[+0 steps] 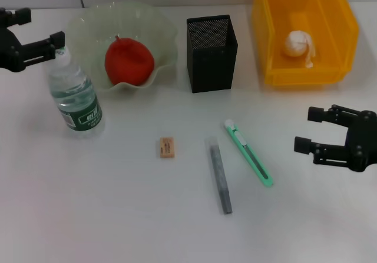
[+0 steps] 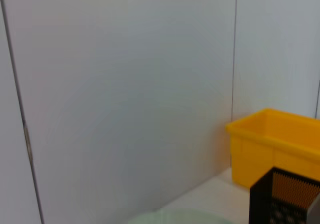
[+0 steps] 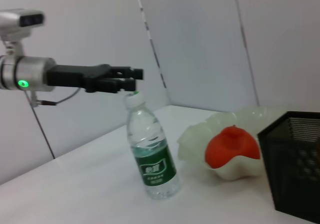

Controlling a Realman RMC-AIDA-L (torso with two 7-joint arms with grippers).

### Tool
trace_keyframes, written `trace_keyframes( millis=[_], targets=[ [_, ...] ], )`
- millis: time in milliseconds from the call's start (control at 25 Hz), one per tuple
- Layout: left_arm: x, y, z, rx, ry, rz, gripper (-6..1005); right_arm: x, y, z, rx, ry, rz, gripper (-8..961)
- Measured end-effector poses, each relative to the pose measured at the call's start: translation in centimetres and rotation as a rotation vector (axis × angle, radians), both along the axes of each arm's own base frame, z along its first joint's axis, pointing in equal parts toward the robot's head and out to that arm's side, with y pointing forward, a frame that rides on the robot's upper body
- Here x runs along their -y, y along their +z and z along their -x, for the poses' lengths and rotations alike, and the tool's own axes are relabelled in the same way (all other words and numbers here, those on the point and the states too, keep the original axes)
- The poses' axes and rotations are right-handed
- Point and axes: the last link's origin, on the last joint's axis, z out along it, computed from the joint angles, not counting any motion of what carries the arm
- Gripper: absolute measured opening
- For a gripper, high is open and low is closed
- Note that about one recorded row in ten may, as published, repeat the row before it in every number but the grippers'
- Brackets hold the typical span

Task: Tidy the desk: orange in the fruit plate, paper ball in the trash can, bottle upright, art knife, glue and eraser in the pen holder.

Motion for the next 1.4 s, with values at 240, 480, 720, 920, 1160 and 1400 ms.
trace_keyframes(
  millis=[240, 480, 720, 920, 1160, 1400],
  targets=[
    [1.9, 1.1, -1.7, -0.002, -0.128, -0.050, 799, -1.0, 2.8, 1.5, 0.078, -0.055, 0.010, 759],
    [5.7, -1.5, -2.5, 0.080, -0.346, 0.058, 809, -2.9, 5.9, 6.0, 0.279, -0.177, 0.051, 755],
    [8.5, -7.0, 0.1, 0.152, -0.462, 0.206, 809, -5.9, 3.5, 12.6, 0.575, -0.341, 0.202, 751],
    [8.8, -9.9, 1.9, 0.207, -0.433, 0.244, 808, -7.4, -1.6, 15.1, 0.828, -0.349, 0.276, 748],
    [8.4, -10.7, 2.6, 0.225, -0.406, 0.253, 809, -8.6, -5.3, 15.3, 0.947, -0.367, 0.276, 744],
    [8.4, -11.0, 2.6, 0.228, -0.405, 0.256, 809, -9.3, -7.6, 15.2, 0.965, -0.382, 0.286, 741]
  ],
)
